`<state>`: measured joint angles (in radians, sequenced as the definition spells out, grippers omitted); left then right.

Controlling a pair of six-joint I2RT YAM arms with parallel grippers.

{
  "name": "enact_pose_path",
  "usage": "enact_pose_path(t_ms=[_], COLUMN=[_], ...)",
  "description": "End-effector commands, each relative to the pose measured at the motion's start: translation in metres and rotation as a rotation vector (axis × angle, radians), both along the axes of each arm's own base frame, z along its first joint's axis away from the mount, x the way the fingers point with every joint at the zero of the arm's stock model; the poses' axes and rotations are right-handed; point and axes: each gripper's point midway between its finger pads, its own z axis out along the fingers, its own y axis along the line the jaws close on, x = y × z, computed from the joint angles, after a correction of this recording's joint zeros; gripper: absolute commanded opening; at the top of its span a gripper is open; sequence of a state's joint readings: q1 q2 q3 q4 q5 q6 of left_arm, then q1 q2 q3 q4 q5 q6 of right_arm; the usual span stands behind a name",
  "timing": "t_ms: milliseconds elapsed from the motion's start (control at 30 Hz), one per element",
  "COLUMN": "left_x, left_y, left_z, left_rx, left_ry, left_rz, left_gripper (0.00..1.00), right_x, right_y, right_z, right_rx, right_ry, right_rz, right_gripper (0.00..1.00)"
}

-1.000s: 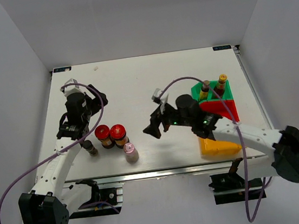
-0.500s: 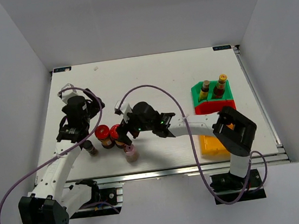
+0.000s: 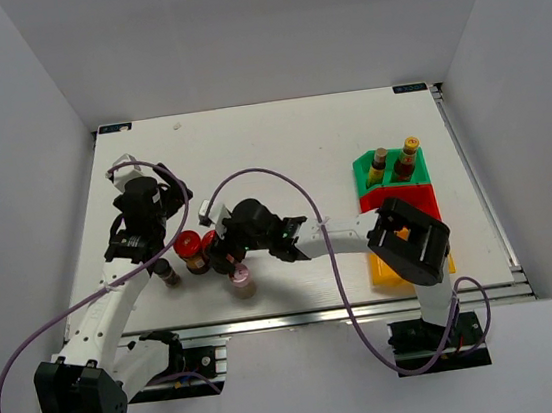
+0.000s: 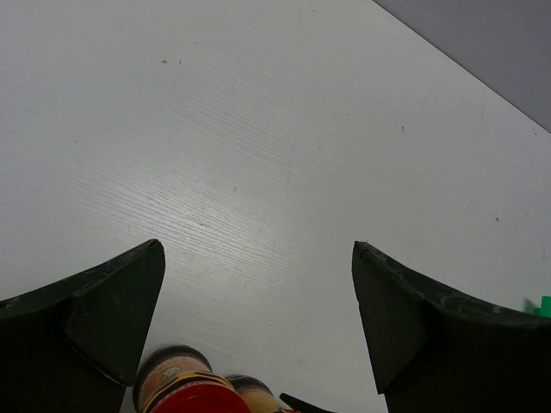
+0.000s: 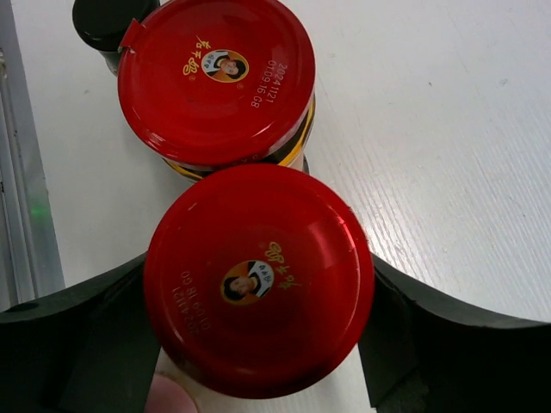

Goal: Organize the condiment bottles

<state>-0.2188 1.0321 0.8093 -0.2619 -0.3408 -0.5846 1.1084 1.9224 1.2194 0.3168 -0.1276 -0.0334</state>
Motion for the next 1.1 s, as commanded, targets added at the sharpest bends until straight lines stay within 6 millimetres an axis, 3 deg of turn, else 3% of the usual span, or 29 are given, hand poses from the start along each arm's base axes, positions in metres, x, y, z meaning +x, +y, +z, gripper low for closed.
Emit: enact_pose_path(t_ms=[0,33,67,200,367,500,533,600,633,667,767,800,833,900,933,1000,1033,1067], left_x=[-0.002,-0.002,-0.002,-0.001,-0.002,-0.003,-0.003,-0.002,-0.002,-0.001,-0.001,-0.001,-0.001,0.000,0.001,0.002,0.002,0.003], left_y=[0.005,0.005,0.004,0.004,0.002,0.000,-0.001,0.000,0.000,-0.001,-0.001,-0.001,-0.001,-0.002,-0.003,-0.006,-0.006,-0.006], left_z=[0.004,0.005,0.005,0.005,0.005,0.007,0.007,0.005,0.004,0.003,0.002,0.002,0.002,0.002,0.002,0.002,0.001,0.001], left_rx=[0.012,0.011,0.010,0.010,0.005,-0.006,-0.006,-0.004,-0.003,-0.002,0.000,0.001,0.000,-0.005,-0.005,-0.010,-0.009,-0.009], left_ry=[-0.013,-0.016,-0.016,-0.014,-0.019,-0.031,-0.032,-0.028,-0.025,-0.019,-0.013,-0.014,-0.014,-0.019,-0.020,-0.019,-0.016,-0.018], left_rz=[0.021,0.019,0.015,0.013,0.003,-0.010,-0.013,-0.011,-0.011,-0.012,-0.013,-0.015,-0.013,-0.020,-0.023,-0.034,-0.034,-0.034], left_gripper=[0.98,0.98,0.98,0.98,0.98,0.98,0.98,0.98,0.98,0.98,0.98,0.98,0.98,0.98,0.98,0.98,0.98,0.98], right_x=[0.001,0.001,0.002,0.004,0.016,0.042,0.044,0.055,0.056,0.061,0.078,0.080,0.078,0.086,0.083,0.088,0.084,0.087], right_y=[0.018,0.019,0.016,0.006,-0.020,-0.062,-0.074,-0.104,-0.118,-0.134,-0.189,-0.205,-0.223,-0.263,-0.281,-0.325,-0.343,-0.368], right_z=[0.027,0.035,0.034,0.045,0.075,0.102,0.124,0.122,0.141,0.134,0.146,0.139,0.151,0.135,0.144,0.128,0.139,0.137], right_rx=[0.099,0.124,0.124,0.146,0.205,0.254,0.303,0.300,0.335,0.317,0.298,0.278,0.304,0.252,0.277,0.219,0.255,0.241], right_ry=[-0.060,-0.071,-0.071,-0.078,-0.100,-0.120,-0.124,-0.132,-0.150,-0.151,-0.184,-0.183,-0.192,-0.188,-0.198,-0.198,-0.214,-0.232], right_rz=[0.032,0.031,0.017,-0.025,-0.143,-0.329,-0.361,-0.442,-0.467,-0.511,-0.702,-0.743,-0.782,-0.904,-0.945,-1.084,-1.129,-1.212], right_gripper=[0.78,0.73,0.62,0.42,0.35,0.32,0.31,0.29,0.29,0.29,0.29,0.29,0.29,0.29,0.29,0.28,0.28,0.28])
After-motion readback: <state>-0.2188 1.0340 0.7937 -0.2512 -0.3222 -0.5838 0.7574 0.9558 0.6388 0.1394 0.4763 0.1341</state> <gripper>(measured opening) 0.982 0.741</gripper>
